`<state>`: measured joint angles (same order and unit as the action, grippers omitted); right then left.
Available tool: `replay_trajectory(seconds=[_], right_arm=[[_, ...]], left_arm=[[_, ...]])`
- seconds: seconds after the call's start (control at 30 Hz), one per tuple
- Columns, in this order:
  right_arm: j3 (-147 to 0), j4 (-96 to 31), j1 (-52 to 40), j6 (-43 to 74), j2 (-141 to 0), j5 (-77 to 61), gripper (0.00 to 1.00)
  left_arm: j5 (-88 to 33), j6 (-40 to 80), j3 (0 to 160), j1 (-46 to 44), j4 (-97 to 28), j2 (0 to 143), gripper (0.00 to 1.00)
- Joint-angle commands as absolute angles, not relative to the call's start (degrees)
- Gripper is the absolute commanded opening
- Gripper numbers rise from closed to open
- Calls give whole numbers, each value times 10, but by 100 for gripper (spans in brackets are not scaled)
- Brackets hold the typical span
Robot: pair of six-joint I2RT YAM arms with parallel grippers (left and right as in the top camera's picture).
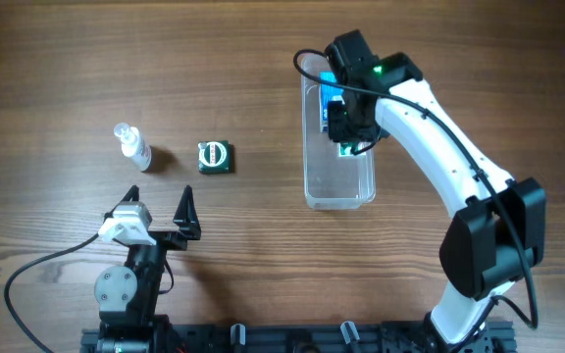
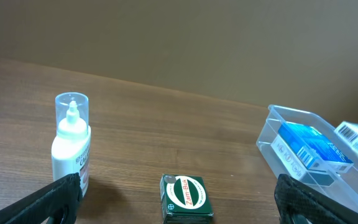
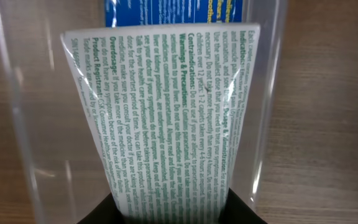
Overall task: Pack container
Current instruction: 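Carry the white-green box into the container and release it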
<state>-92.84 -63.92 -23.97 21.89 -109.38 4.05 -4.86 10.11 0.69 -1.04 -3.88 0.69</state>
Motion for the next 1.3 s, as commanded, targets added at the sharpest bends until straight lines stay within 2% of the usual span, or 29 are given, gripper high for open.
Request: replay_trajectory(seconds=[0.0, 0.23, 0.47, 0.73, 0.83, 1.0, 1.27], right_arm=[[-893, -615, -240, 231, -1088, 30, 35], [-824, -579, -240, 241, -1090, 25, 36], [-817, -577, -240, 242, -1090, 25, 37], [-817, -573, -240, 242, -1090, 25, 42], [-817, -567, -240, 242, -1090, 25, 47], [-817, -565, -240, 242, -1090, 25, 48], [-871, -581, -240, 209, -1084, 1, 43]], left_arm=[[-57, 94, 3, -6, -39, 4, 100], [-57, 94, 3, -6, -39, 4, 100], [-57, 94, 3, -6, -39, 4, 100], [-57, 94, 3, -6, -39, 4, 100], [-57, 94, 3, -6, -39, 4, 100], [-58, 94, 3, -6, -39, 4, 100], [-57, 94, 3, -6, -39, 4, 100]])
